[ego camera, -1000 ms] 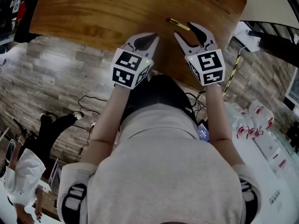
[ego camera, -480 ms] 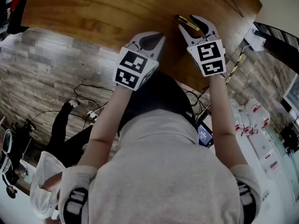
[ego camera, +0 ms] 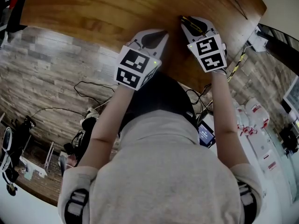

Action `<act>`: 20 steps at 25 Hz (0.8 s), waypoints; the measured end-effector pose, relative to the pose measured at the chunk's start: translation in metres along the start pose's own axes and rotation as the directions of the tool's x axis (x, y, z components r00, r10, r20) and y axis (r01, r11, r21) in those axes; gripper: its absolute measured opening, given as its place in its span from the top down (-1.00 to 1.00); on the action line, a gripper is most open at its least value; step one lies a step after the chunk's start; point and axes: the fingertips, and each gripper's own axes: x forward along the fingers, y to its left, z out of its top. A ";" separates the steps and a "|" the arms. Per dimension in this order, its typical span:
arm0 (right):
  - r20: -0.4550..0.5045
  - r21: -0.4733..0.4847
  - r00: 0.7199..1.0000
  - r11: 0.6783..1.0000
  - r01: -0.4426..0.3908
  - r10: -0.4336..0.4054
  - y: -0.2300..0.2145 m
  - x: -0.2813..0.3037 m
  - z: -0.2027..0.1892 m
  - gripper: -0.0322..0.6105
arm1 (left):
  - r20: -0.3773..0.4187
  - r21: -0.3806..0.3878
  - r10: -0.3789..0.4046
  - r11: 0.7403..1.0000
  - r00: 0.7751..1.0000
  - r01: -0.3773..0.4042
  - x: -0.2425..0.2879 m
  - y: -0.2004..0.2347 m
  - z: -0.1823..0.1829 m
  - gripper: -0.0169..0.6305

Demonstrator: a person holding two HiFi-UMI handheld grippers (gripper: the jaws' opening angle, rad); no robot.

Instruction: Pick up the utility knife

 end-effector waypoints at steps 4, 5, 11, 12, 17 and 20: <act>-0.005 -0.001 1.000 1.000 -0.011 0.011 0.004 0.002 0.000 0.61 | 0.000 -0.003 -0.003 1.000 1.000 0.003 0.001 0.000 0.000 0.91; -0.005 0.000 1.000 1.000 -0.009 0.009 0.004 0.002 0.000 0.61 | -0.002 -0.004 -0.003 1.000 1.000 0.003 0.001 0.001 -0.001 0.91; 0.003 0.008 1.000 1.000 0.015 -0.015 0.005 -0.001 -0.001 0.64 | -0.004 0.010 0.001 1.000 1.000 -0.001 0.001 0.001 0.000 0.91; 0.009 0.011 1.000 1.000 0.018 -0.018 0.006 -0.003 0.000 0.65 | -0.005 0.013 0.001 1.000 1.000 -0.001 0.000 0.001 0.000 0.91; 0.059 0.033 0.997 0.998 0.056 -0.058 0.004 -0.021 0.010 0.65 | -0.010 0.048 -0.018 0.999 1.000 0.018 -0.002 -0.006 0.006 0.91; 0.099 0.053 0.990 0.994 0.100 -0.105 -0.001 -0.038 0.018 0.66 | -0.003 0.077 -0.029 0.997 1.000 0.029 -0.003 -0.014 0.015 0.91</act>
